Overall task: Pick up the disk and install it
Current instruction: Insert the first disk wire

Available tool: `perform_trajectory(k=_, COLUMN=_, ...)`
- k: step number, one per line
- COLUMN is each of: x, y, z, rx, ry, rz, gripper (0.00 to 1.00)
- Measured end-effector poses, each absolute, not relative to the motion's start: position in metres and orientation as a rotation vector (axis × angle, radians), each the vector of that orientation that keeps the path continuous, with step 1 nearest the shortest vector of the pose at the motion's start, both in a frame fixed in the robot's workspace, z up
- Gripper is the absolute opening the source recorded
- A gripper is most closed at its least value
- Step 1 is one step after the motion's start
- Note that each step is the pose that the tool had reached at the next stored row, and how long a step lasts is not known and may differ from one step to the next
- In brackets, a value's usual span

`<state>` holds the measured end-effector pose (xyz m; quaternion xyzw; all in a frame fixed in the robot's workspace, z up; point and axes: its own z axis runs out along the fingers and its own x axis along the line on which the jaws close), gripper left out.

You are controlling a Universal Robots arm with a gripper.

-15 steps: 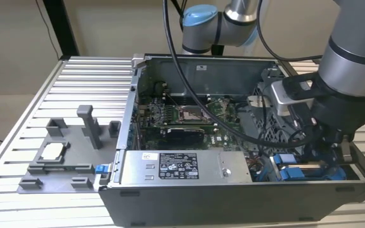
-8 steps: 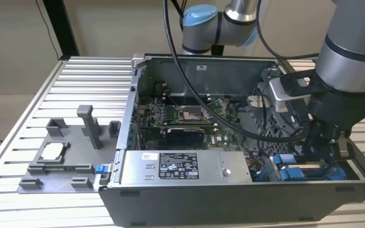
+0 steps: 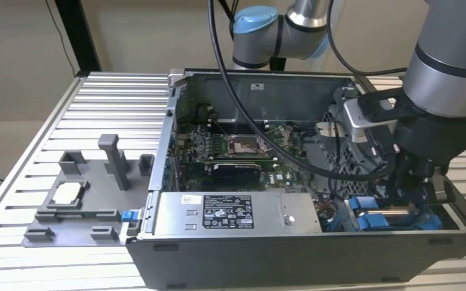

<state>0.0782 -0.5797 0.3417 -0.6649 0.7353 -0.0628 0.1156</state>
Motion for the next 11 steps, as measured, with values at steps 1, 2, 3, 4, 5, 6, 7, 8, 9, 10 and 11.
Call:
perform_trajectory(k=1, x=0.0782, y=-0.5797, z=0.3418, rx=-1.948, ry=2.154, rz=-0.184, gripper=1.00)
perform_trajectory(k=2, x=0.0782, y=-0.5797, z=0.3419, rx=-1.947, ry=2.154, rz=-0.183, gripper=1.00)
perform_trajectory(k=3, x=0.0782, y=-0.5797, z=0.3420, rx=-1.947, ry=2.154, rz=-0.183, gripper=1.00)
perform_trajectory(k=4, x=0.0782, y=-0.5798, z=0.3422, rx=-1.947, ry=2.154, rz=-0.183, gripper=1.00)
perform_trajectory(k=5, x=0.0782, y=-0.5797, z=0.3423, rx=-1.947, ry=2.154, rz=-0.183, gripper=1.00)
perform_trajectory(k=6, x=0.0782, y=-0.5798, z=0.3435, rx=-1.947, ry=2.154, rz=-0.183, gripper=1.00)
perform_trajectory(k=7, x=0.0782, y=-0.5797, z=0.3451, rx=-1.947, ry=2.154, rz=-0.182, gripper=1.00)
perform_trajectory(k=8, x=0.0781, y=-0.5797, z=0.3451, rx=-1.945, ry=2.153, rz=-0.179, gripper=1.00)
perform_trajectory(k=9, x=0.0781, y=-0.5798, z=0.3451, rx=-1.942, ry=2.152, rz=-0.176, gripper=1.00)
perform_trajectory(k=10, x=0.0782, y=-0.5798, z=0.3452, rx=-1.939, ry=2.152, rz=-0.173, gripper=1.00)
perform_trajectory(k=11, x=0.0782, y=-0.5797, z=0.3451, rx=-1.933, ry=2.149, rz=-0.164, gripper=1.00)
